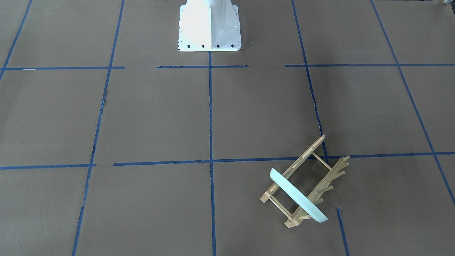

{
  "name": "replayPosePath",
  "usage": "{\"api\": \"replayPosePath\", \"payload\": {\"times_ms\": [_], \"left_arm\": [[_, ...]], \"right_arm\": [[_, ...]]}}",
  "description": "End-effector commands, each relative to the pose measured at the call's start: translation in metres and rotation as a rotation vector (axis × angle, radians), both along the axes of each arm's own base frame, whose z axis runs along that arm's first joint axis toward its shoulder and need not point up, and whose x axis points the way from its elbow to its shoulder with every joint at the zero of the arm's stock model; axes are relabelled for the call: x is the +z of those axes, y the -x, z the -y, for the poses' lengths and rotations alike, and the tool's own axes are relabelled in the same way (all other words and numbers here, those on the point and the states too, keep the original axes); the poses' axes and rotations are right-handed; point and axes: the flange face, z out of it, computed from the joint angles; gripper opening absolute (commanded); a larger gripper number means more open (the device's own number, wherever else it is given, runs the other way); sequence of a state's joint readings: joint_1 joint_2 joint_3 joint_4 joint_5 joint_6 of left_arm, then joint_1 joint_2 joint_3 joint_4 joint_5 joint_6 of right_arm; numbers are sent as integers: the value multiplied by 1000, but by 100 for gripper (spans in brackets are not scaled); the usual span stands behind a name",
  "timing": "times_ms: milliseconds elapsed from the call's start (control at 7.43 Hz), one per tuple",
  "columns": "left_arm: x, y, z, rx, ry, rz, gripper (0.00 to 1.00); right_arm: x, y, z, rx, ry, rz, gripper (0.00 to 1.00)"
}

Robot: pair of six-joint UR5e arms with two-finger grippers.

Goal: Place plate on rack

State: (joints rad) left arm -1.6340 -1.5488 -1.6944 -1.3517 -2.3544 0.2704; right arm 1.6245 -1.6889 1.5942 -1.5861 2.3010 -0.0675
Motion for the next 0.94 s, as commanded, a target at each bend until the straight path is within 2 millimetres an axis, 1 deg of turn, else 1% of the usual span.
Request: {"api": "replayPosePath", "payload": {"times_ms": [0, 135, 269, 404, 538, 808], "left_arm": [[-8, 2, 2, 1, -10, 3, 100], [-3, 1, 2, 3, 4, 2, 100], [0, 1, -3, 3, 9, 3, 100], [1, 1, -5, -4, 16, 2, 100], [6, 1, -5, -4, 28, -3, 100], [7, 1, -5, -6, 30, -5, 100]], "right_arm": [[-1, 0, 0, 0, -1, 0, 100], [-1, 0, 0, 0, -1, 0, 100], [0, 0, 0, 0, 0, 0, 100], [0, 0, 0, 0, 0, 0, 100], [0, 0, 0, 0, 0, 0, 100], [0, 0, 0, 0, 0, 0, 100]]}}
